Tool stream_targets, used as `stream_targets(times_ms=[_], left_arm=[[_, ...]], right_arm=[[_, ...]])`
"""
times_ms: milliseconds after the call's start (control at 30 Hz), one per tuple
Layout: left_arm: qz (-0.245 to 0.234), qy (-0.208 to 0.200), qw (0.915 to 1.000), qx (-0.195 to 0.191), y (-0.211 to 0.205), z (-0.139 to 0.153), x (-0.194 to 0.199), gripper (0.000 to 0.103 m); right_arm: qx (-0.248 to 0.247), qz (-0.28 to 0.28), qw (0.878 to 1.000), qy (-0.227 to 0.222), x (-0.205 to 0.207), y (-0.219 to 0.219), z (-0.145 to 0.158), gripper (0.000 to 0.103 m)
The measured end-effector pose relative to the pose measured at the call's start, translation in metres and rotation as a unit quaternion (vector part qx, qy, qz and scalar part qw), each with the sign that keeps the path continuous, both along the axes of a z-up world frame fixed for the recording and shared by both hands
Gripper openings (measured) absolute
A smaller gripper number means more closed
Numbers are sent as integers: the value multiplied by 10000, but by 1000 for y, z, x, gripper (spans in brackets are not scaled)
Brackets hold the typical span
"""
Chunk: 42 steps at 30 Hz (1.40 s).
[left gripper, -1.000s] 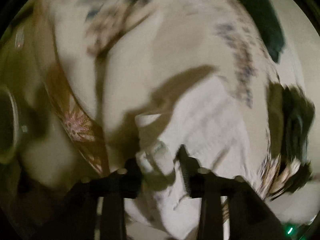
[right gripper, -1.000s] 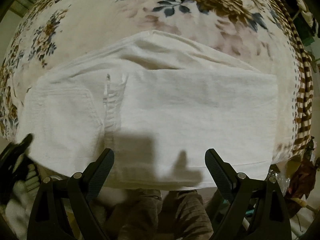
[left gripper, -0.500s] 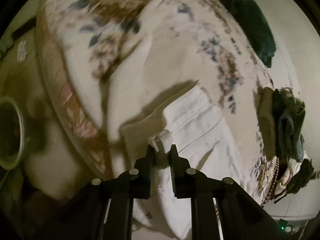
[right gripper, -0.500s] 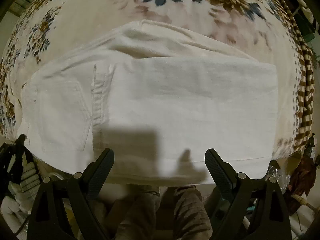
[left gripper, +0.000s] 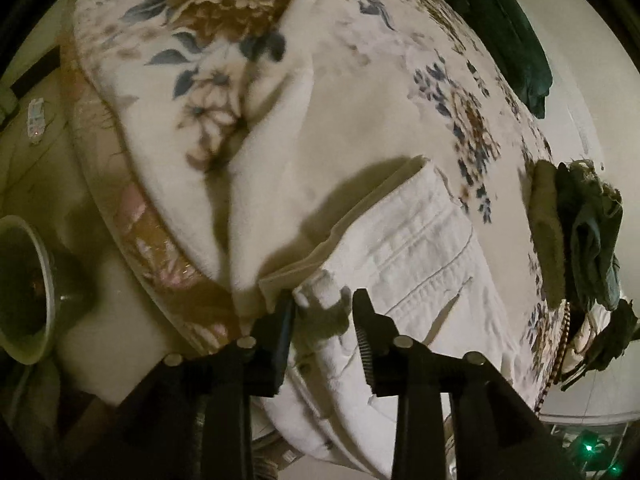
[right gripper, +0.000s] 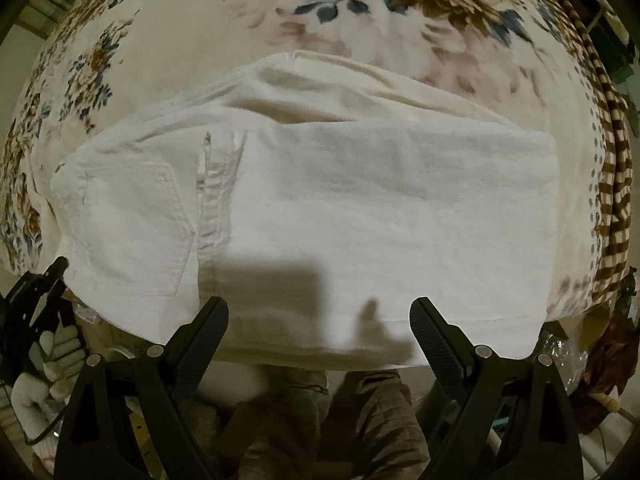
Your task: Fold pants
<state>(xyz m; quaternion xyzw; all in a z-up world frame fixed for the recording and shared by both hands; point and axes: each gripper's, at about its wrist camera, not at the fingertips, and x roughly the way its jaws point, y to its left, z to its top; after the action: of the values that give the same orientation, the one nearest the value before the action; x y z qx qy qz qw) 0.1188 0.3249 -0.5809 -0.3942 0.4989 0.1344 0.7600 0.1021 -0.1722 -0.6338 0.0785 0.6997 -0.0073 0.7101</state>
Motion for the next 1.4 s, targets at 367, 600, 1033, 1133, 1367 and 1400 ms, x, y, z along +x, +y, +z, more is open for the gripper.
stream_targets(times_ms=[367, 600, 1033, 1133, 1367, 1400], left_arm=[[51, 344, 9994, 13, -22, -12, -11, 39], [300, 219, 9986, -374, -23, -17, -28, 41], [468, -130, 9963, -709, -12, -41, -3, 39], [377, -316, 9985, -257, -23, -19, -10, 20], [-713, -1182, 9858, 952, -103, 103, -26, 12], [-837, -1281, 9835, 967, -112, 112, -28, 12]], right_arm=[[85, 76, 9999, -12, 7, 11, -2, 94], [146, 72, 9999, 17, 12, 10, -2, 94], [31, 42, 10000, 19, 13, -2, -11, 94], [25, 75, 10000, -1, 10, -6, -11, 94], [-67, -63, 9995, -294, -3, -32, 4, 94], [-84, -97, 9993, -360, -5, -38, 7, 94]])
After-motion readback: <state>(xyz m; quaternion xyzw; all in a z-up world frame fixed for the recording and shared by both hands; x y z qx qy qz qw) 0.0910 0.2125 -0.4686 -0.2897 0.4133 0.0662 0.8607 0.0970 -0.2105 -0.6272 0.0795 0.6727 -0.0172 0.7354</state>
